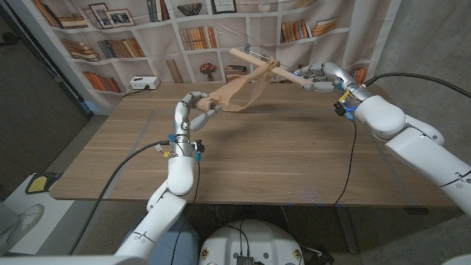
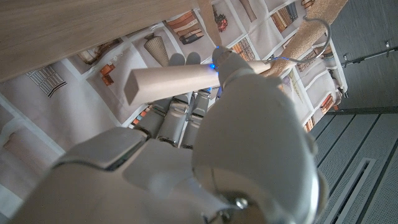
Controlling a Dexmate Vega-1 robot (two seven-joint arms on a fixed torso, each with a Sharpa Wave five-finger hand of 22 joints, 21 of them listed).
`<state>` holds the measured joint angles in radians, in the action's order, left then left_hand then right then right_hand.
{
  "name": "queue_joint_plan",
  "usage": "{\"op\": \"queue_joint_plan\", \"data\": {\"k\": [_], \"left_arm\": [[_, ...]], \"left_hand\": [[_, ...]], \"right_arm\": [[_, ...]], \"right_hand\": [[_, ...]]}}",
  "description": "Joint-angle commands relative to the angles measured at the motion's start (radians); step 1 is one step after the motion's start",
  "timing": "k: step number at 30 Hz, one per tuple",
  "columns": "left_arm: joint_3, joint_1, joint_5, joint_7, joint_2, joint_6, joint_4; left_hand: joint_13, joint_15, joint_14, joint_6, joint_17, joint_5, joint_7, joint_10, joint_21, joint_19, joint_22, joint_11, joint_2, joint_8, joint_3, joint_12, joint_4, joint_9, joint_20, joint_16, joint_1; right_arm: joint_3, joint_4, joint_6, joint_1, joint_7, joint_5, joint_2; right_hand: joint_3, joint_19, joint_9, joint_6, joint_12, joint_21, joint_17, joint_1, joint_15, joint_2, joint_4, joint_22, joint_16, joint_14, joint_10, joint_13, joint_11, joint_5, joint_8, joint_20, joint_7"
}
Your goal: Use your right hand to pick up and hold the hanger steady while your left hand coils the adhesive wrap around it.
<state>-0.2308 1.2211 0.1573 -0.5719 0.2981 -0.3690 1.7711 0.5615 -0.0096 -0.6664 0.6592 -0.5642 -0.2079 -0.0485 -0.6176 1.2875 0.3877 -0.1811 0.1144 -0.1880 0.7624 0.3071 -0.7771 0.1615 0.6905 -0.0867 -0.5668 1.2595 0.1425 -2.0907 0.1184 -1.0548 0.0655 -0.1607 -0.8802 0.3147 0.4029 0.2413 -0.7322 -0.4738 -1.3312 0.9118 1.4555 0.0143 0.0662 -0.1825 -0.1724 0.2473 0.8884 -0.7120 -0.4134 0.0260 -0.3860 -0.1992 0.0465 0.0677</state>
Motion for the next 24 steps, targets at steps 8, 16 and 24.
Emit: {"op": "queue_joint_plan", "data": {"k": [8,16,24], "left_arm": [[0.04,-0.028,0.021,-0.041,0.006,-0.011,-0.051],[0.036,-0.04,0.012,-0.03,0.009,-0.015,-0.062],[0.028,-0.055,0.0,-0.013,0.009,-0.022,-0.073]], "left_hand": [[-0.001,-0.171,-0.179,0.009,-0.066,-0.01,0.001,-0.011,0.01,0.002,-0.003,-0.001,0.335,0.009,0.008,-0.006,0.0,0.001,-0.003,-0.008,0.327],[-0.001,-0.171,-0.179,0.007,-0.065,-0.011,0.002,-0.01,0.011,0.001,-0.003,-0.001,0.336,0.01,0.009,-0.008,0.0,0.003,-0.002,-0.007,0.327],[-0.003,-0.172,-0.178,0.007,-0.067,-0.011,0.0,-0.01,0.011,0.003,-0.003,-0.003,0.334,0.01,0.008,-0.009,0.001,0.001,-0.003,-0.009,0.327]], "right_arm": [[0.008,-0.029,-0.035,-0.018,0.003,-0.005,-0.005],[0.016,-0.045,-0.062,-0.021,-0.009,-0.012,-0.007],[0.041,-0.053,-0.124,-0.007,-0.055,-0.043,0.0]], "right_hand": [[0.018,-0.004,0.003,-0.001,-0.003,-0.003,0.001,0.019,0.221,0.03,0.019,0.0,0.008,0.11,-0.099,-0.16,0.088,-0.004,-0.001,0.093,0.005],[0.018,-0.003,0.003,-0.002,-0.001,-0.003,0.002,0.02,0.221,0.03,0.019,0.0,0.008,0.11,-0.096,-0.161,0.086,-0.004,-0.001,0.093,0.005],[0.017,-0.004,0.003,-0.001,0.0,-0.003,0.0,0.02,0.221,0.03,0.019,0.0,0.007,0.11,-0.097,-0.16,0.086,-0.004,0.0,0.093,0.003]]}}
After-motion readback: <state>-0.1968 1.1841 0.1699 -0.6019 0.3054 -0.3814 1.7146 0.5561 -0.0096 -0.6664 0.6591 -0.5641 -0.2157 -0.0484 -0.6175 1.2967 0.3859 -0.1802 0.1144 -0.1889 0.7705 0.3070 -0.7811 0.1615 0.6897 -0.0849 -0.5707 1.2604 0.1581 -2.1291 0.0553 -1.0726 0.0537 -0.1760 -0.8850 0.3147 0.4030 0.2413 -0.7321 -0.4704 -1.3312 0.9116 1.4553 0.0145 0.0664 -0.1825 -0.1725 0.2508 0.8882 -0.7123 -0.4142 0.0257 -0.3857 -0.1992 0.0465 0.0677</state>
